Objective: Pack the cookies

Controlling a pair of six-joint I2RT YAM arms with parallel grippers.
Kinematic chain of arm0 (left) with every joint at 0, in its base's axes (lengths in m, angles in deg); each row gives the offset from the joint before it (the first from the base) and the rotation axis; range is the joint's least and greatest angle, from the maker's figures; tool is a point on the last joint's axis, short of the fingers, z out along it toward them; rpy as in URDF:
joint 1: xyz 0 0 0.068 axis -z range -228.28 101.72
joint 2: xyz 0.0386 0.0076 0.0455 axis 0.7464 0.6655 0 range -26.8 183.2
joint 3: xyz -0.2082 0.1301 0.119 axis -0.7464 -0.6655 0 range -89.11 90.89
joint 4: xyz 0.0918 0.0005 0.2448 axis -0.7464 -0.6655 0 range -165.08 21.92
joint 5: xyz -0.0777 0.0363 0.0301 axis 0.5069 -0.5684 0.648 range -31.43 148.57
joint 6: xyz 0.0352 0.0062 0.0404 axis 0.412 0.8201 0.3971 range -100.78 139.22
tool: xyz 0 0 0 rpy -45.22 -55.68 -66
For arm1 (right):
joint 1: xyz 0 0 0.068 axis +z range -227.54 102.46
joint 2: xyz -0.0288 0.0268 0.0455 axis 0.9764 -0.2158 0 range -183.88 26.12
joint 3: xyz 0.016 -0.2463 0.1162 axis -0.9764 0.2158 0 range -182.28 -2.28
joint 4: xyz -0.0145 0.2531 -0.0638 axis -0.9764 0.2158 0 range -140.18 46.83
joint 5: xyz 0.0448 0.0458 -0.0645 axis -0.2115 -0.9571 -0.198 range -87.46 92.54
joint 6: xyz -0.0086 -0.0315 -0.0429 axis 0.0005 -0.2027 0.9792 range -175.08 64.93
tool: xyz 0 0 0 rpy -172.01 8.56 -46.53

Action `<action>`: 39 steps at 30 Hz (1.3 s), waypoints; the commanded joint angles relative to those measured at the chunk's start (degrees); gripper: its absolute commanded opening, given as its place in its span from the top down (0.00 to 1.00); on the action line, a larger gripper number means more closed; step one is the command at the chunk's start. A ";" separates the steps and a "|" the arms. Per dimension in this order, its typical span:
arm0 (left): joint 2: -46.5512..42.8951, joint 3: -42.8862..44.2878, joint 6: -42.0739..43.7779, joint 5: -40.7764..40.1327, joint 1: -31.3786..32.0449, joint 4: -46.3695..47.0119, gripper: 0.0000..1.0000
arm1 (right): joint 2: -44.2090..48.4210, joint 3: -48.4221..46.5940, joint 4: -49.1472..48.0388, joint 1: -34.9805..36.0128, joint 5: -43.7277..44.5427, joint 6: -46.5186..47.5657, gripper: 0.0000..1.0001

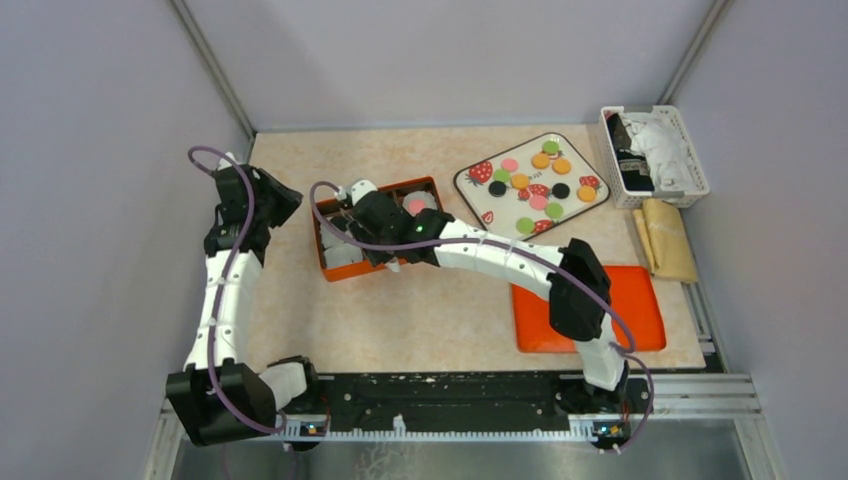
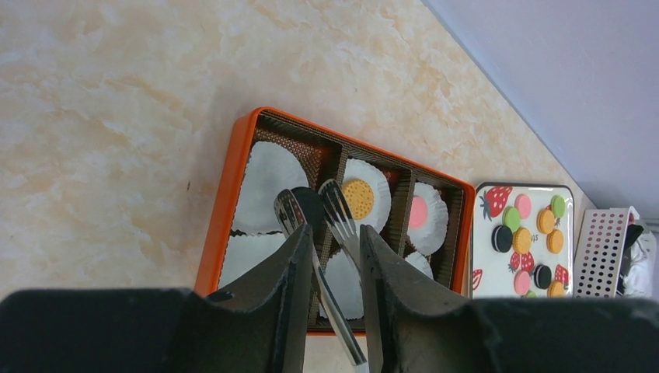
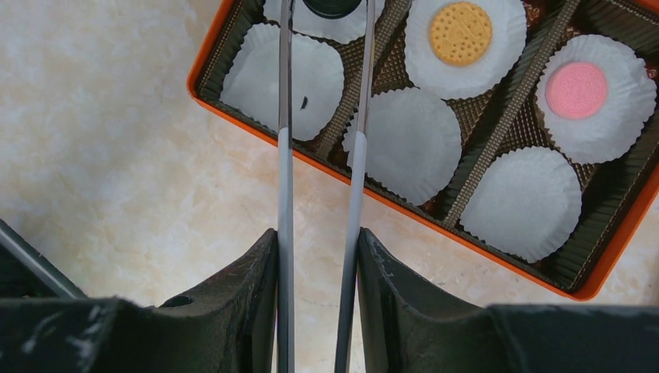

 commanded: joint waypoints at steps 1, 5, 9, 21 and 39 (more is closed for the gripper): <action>-1.00 -0.42 0.13 1.12 -0.43 2.60 0.64 | -2.40 -2.31 -2.77 0.35 0.33 0.15 1.00; -1.03 -0.42 0.35 1.27 -0.47 2.70 0.64 | -2.69 -0.02 -4.97 0.40 3.25 0.01 0.95; -1.24 -0.51 0.43 1.49 -0.44 2.74 0.64 | -3.17 0.69 -5.16 0.40 6.60 0.33 0.86; -2.32 -0.66 0.89 2.27 -0.44 3.26 0.63 | -0.30 4.08 -8.43 0.37 8.43 0.11 0.68; -2.99 -1.04 1.56 2.28 -0.43 4.20 0.61 | -1.32 -3.72 -8.76 0.40 9.42 1.57 0.57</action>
